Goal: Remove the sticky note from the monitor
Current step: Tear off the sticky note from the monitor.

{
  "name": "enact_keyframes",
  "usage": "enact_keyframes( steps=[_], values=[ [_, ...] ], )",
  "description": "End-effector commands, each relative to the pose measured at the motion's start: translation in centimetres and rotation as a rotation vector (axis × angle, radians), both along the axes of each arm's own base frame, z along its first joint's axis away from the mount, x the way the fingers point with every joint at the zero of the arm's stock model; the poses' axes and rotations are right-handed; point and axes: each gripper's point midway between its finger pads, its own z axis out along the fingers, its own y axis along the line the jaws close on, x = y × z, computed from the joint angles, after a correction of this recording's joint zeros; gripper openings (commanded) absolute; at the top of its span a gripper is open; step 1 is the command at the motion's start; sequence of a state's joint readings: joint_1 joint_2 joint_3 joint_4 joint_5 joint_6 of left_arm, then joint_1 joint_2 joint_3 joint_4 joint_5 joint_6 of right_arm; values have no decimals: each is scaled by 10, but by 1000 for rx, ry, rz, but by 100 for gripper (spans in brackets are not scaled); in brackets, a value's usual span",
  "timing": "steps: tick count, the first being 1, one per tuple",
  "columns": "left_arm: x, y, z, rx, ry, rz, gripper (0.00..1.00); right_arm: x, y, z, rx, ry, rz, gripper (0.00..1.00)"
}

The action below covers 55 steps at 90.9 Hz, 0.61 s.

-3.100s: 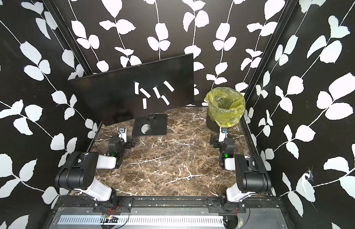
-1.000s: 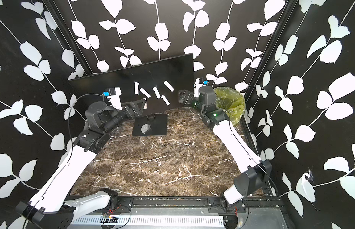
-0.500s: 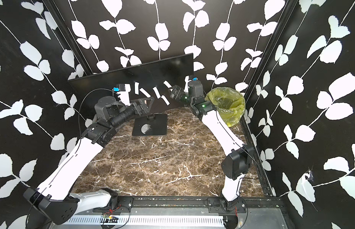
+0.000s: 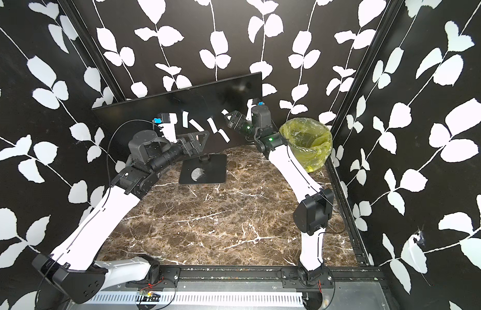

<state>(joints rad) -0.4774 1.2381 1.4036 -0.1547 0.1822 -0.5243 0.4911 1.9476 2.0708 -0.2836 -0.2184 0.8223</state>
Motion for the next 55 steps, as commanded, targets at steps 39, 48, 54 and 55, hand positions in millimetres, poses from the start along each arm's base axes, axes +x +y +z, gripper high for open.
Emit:
enact_keyframes(
  steps=[39,48,54,55],
  values=[
    [-2,-1,6,11,-37,-2,99,-5,13,29,43,-103,64,47],
    [-2,-1,5,10,-33,-4,99,-6,10,29,26,-108,53,41],
    [-2,-2,7,5,-34,-6,99,-6,8,28,12,-105,45,39],
    [-1,-2,6,5,-34,-6,99,-6,7,28,10,-104,43,38]
  ],
)
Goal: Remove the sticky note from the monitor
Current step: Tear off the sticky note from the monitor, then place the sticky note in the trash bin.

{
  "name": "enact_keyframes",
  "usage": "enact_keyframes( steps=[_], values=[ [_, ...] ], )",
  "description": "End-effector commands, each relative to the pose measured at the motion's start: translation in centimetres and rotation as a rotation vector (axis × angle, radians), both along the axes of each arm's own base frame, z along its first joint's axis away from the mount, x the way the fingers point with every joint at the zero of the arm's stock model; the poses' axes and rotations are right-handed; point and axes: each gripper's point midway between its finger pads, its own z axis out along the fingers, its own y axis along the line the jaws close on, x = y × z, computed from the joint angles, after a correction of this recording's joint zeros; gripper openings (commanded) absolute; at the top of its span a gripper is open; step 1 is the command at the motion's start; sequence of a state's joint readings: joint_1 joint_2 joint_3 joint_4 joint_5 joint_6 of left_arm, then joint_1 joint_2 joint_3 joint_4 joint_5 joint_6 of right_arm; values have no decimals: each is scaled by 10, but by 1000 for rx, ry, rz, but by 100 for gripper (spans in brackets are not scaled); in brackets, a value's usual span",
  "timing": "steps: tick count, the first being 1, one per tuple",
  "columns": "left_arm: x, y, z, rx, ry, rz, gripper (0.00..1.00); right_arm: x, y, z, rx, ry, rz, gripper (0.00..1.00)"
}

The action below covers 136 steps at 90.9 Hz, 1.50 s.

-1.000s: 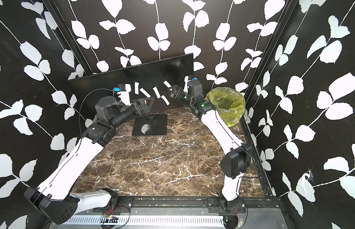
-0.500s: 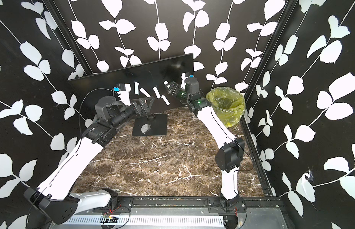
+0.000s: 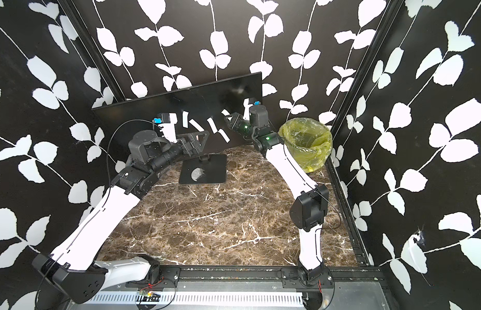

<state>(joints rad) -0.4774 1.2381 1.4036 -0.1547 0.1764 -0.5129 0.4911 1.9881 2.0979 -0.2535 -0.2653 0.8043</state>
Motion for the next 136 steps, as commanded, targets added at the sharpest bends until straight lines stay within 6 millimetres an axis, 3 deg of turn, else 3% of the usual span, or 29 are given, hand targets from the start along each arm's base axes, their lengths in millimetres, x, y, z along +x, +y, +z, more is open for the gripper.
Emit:
enact_keyframes(
  steps=[1,14,30,63,72,93,108,111,116,125,136],
  values=[
    [-2,-3,6,-4,-26,-12,99,-11,-4,30,9,-80,-7,37],
    [-3,-3,7,-4,-27,-12,99,-11,-7,32,6,-85,-11,28],
    [-2,-3,4,-1,-20,-10,99,-14,-13,43,-12,-124,-27,0],
    [1,-9,0,8,-14,-9,99,-26,-23,52,-40,-156,-35,0],
    [2,-12,-1,9,-12,-9,99,-30,-34,53,-60,-157,-52,0],
    [2,-23,-2,15,-15,-15,99,-34,-123,33,-152,-87,-207,0],
    [3,-37,-4,13,-12,-30,99,-34,-193,-4,-342,0,-332,0],
    [4,-40,-5,10,-7,-32,99,-41,-210,3,-364,-5,-359,0],
    [3,-45,-6,5,-4,-40,99,-43,-234,-3,-424,19,-393,0],
    [5,-56,-9,-1,3,-59,99,-43,-267,-10,-530,59,-443,0],
    [7,-69,-10,-3,8,-83,99,-27,-299,-31,-596,137,-480,0]
  ],
)
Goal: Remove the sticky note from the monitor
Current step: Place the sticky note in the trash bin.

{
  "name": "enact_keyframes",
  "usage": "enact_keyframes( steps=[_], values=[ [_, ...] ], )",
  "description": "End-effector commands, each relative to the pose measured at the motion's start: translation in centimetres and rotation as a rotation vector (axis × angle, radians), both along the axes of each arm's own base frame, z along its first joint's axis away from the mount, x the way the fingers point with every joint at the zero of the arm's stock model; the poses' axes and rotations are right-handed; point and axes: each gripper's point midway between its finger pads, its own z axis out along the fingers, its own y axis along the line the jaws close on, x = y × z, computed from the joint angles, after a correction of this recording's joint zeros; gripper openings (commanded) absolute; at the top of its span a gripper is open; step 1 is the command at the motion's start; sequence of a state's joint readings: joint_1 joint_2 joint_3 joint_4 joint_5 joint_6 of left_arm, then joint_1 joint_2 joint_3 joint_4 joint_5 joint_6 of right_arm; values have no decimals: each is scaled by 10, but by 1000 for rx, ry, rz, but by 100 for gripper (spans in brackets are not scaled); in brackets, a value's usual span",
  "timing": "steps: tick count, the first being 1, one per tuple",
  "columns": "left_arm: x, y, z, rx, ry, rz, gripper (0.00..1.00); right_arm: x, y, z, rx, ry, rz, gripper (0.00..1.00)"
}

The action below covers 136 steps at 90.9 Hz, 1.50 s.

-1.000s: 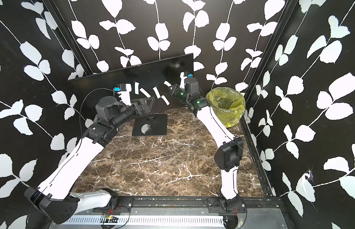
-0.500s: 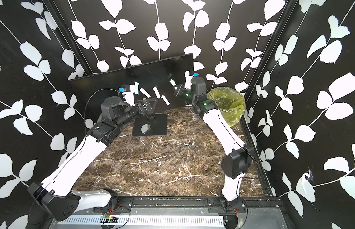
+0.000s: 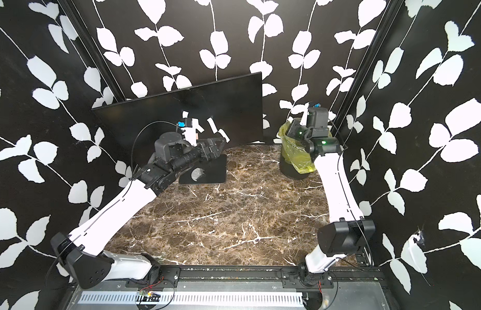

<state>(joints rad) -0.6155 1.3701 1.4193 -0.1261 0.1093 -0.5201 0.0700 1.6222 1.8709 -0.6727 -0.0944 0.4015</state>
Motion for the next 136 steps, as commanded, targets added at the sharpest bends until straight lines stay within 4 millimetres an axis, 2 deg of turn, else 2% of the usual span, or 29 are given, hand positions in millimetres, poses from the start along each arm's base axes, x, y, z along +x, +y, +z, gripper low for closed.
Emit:
enact_keyframes(
  steps=[1,8,23,26,41,53,67,84,88,96,109,116,122,136],
  values=[
    [-1,-9,29,-51,-65,-14,99,6,-28,-20,-109,85,-35,0],
    [0,-13,28,-51,-64,-20,99,17,-43,-28,-143,126,-59,0],
    [1,-14,29,-38,-69,-18,99,42,-58,-55,-211,241,-51,0],
    [0,-13,29,-35,-69,-16,99,46,-62,-56,-227,249,-59,5],
    [0,-9,26,-11,-67,-2,99,57,-69,-65,-247,277,-54,43],
    [-2,-5,27,9,-73,6,99,58,-73,-66,-269,282,-63,63],
    [-2,-3,25,36,-75,11,99,55,-64,-56,-243,254,-32,65],
    [-3,-1,23,56,-72,16,99,40,-52,-41,-253,229,-3,66],
    [-3,0,23,66,-74,19,99,38,-42,-35,-251,205,25,66],
    [-4,7,22,82,-73,31,99,30,-12,-10,-258,125,98,66],
    [-7,28,19,77,-58,65,99,10,59,23,-213,7,245,67],
    [-10,38,17,78,-50,83,99,-11,100,40,-168,-52,335,67],
    [-13,47,15,79,-47,99,99,-25,136,44,-84,-75,420,67],
    [-19,66,10,73,-41,131,99,-45,198,39,78,-98,557,67]
  ],
)
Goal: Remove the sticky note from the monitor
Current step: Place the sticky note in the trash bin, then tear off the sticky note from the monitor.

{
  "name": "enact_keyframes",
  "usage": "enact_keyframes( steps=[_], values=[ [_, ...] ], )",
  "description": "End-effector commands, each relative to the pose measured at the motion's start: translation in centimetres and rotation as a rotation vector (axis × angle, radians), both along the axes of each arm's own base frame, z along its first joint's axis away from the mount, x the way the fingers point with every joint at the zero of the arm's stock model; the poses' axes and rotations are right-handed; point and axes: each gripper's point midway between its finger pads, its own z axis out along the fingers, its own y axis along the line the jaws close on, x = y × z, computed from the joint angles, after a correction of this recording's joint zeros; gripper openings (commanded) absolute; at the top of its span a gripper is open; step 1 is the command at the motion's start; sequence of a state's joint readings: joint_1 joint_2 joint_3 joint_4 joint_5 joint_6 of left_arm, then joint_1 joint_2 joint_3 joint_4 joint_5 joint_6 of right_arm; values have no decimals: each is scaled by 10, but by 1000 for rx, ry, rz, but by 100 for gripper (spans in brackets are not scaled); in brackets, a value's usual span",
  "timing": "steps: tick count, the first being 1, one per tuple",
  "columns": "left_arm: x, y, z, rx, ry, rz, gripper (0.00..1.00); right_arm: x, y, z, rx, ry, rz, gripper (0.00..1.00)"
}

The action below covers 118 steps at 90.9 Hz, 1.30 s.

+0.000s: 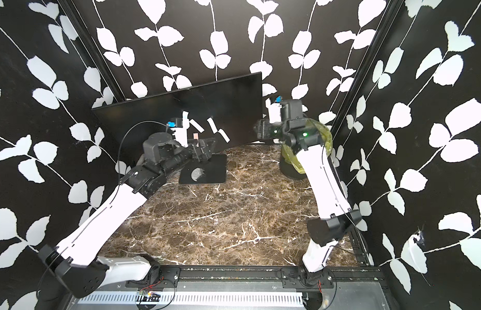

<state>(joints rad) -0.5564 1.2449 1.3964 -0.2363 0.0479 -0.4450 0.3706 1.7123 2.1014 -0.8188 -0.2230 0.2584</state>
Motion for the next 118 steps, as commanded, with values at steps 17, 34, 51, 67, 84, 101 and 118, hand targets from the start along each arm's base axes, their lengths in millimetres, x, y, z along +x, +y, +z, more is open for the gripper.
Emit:
enact_keyframes(
  steps=[17,34,51,67,84,101,118],
  values=[
    [-11,22,-11,2,13,30,99,-1,75,-18,165,47,150,67],
    [-12,22,-15,-2,22,30,99,11,96,-41,283,114,127,65],
    [-12,22,-17,4,26,26,99,18,109,-66,339,155,103,63],
    [-12,19,-19,1,31,18,99,32,119,-82,379,154,81,59],
    [-13,20,-18,7,30,15,99,42,131,-91,404,137,81,54],
    [-14,21,-19,15,33,15,99,49,135,-97,407,135,74,51],
    [-13,20,-18,21,30,13,99,53,136,-96,406,130,65,40]
  ],
)
